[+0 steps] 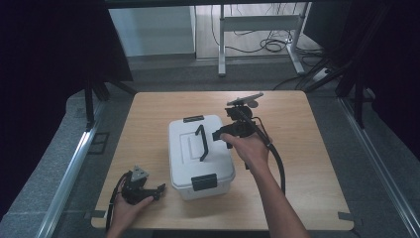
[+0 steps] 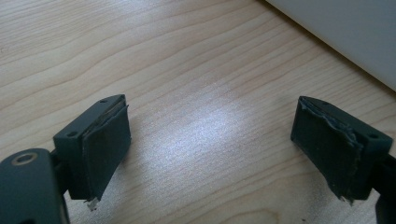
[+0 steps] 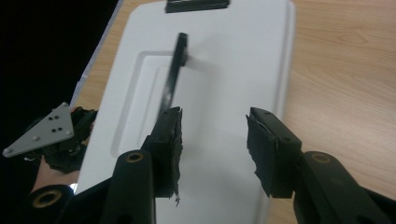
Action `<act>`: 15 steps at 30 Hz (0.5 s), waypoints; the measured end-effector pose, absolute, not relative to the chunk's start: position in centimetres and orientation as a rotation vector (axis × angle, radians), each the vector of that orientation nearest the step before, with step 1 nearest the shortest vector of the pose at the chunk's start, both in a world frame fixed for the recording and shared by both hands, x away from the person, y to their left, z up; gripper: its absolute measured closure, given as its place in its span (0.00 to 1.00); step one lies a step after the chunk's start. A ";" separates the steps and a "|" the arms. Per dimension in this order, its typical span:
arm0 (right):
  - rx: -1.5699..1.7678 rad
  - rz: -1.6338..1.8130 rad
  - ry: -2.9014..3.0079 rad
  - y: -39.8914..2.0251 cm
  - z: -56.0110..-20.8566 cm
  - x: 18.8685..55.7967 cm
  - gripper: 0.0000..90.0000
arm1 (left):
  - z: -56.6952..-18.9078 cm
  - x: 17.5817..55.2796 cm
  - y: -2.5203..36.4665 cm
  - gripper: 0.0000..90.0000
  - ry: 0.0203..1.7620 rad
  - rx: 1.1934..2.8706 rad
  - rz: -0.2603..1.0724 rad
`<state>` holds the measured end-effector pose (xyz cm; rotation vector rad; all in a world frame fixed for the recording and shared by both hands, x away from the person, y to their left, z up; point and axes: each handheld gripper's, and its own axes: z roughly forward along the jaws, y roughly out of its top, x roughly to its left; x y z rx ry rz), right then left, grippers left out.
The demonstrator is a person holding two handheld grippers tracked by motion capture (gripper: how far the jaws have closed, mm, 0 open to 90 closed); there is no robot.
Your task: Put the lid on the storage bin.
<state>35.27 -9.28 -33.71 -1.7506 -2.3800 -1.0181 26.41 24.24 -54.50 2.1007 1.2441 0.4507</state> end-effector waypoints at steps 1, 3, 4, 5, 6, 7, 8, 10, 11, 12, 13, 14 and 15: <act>-1.769 -1.012 -2.386 -10.1 -33.7 35.2 0.61 | -54.5 26.4 24.2 0.13 1.244 2.101 0.450; -1.787 -1.012 -2.377 -10.9 -33.9 35.1 0.61 | -54.5 26.4 24.2 0.13 1.246 2.099 0.451; -1.794 -1.013 -2.380 -11.3 -34.0 35.1 0.61 | -54.5 26.4 24.2 0.13 1.246 2.099 0.451; -1.796 -1.013 -2.385 -11.6 -34.0 35.1 0.60 | -54.5 26.4 24.2 0.13 1.246 2.099 0.451; -1.801 -1.010 -2.386 -12.0 -34.1 35.0 0.60 | -54.5 26.4 24.2 0.13 1.246 2.099 0.451; -1.802 -1.015 -2.389 -12.4 -34.2 34.9 0.60 | -54.5 26.4 24.2 0.13 1.246 2.098 0.451; -1.806 -1.022 -2.392 -13.0 -34.3 34.8 0.60 | -54.5 26.4 24.2 0.13 1.246 2.098 0.451; -1.806 -1.034 -2.394 -14.0 -34.5 34.7 0.59 | -54.5 26.4 24.2 0.13 1.246 2.099 0.451; -1.806 -1.034 -2.394 -14.0 -34.5 34.7 0.59 | -54.5 26.4 24.2 0.13 1.249 2.097 0.449; -1.813 -1.044 -2.392 -14.8 -34.8 34.5 0.58 | -54.5 26.4 24.2 0.13 1.246 2.100 0.451; -1.813 -1.044 -2.392 -14.8 -34.8 34.5 0.58 | -54.5 26.4 24.2 0.13 1.246 2.100 0.451; -1.822 -1.056 -2.384 -16.1 -35.2 34.2 0.57 | -54.5 26.4 24.2 0.13 1.246 2.100 0.451; -1.826 -1.059 -2.382 -16.5 -35.4 34.2 0.57 | -54.5 26.4 24.2 0.13 1.246 2.100 0.451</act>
